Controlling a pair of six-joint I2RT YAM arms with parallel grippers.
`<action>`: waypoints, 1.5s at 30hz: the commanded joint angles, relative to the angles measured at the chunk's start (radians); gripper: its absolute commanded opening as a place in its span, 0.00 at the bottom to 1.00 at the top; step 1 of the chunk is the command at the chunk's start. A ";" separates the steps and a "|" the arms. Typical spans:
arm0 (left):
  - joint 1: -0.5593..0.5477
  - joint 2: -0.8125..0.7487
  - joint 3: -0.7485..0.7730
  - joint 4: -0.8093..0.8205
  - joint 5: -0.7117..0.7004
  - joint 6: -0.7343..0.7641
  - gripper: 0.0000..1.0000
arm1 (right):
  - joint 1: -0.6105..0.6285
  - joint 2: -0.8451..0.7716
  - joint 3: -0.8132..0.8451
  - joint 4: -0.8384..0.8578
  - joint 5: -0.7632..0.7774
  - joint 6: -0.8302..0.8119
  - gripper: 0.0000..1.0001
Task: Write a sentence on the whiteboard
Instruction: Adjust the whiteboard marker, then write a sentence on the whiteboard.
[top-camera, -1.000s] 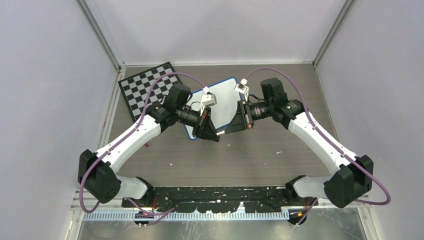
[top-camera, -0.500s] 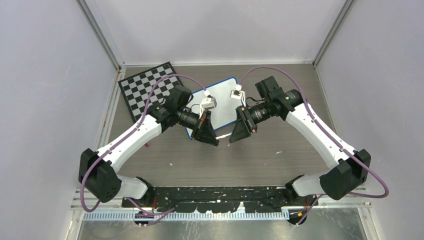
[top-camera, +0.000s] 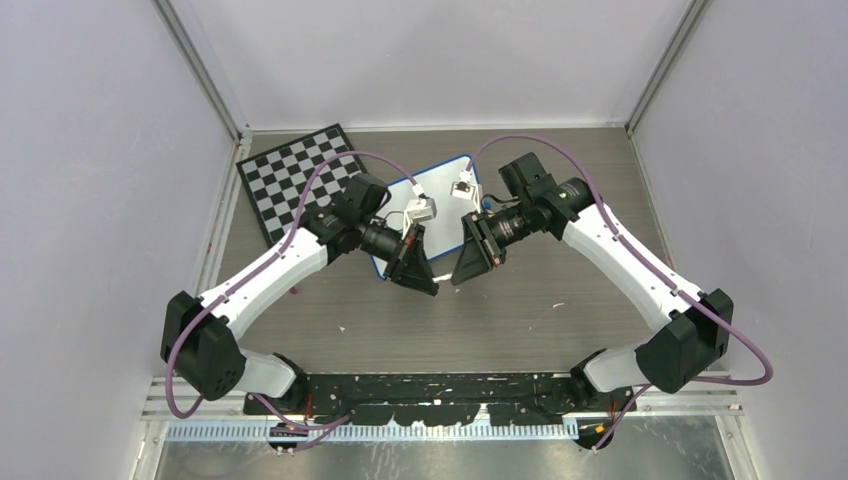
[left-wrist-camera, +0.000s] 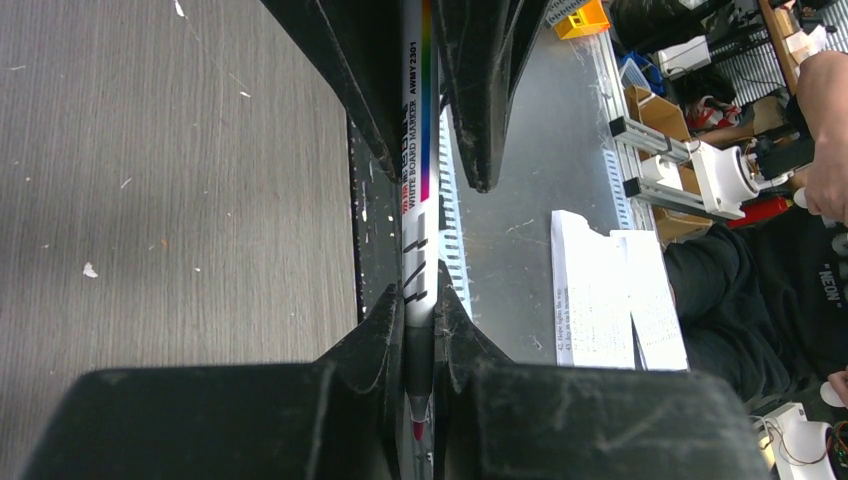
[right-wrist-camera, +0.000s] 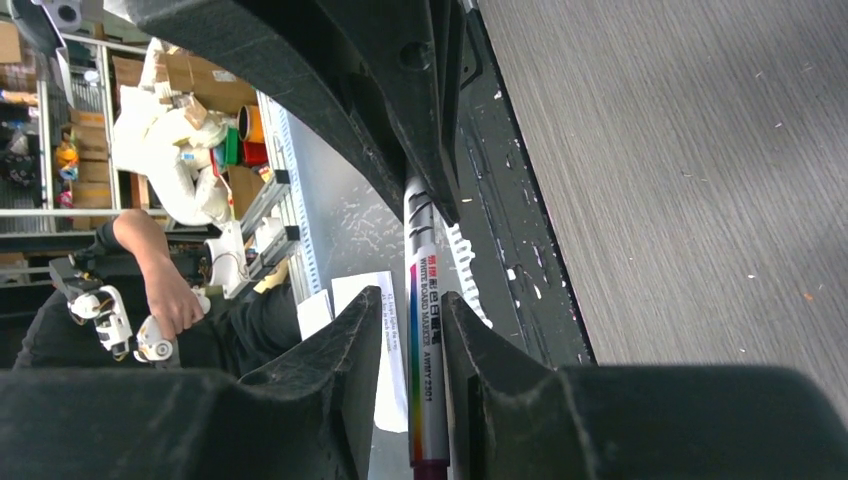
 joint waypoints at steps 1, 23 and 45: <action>-0.005 -0.003 0.028 0.009 0.011 -0.010 0.00 | 0.016 0.011 0.018 0.053 0.004 0.042 0.33; 0.152 -0.104 0.061 -0.046 -0.067 -0.030 0.69 | 0.001 0.004 0.041 0.143 0.144 0.076 0.00; 0.796 0.059 -0.044 0.239 -0.151 -0.214 0.64 | 0.163 0.186 0.231 0.467 0.740 0.007 0.00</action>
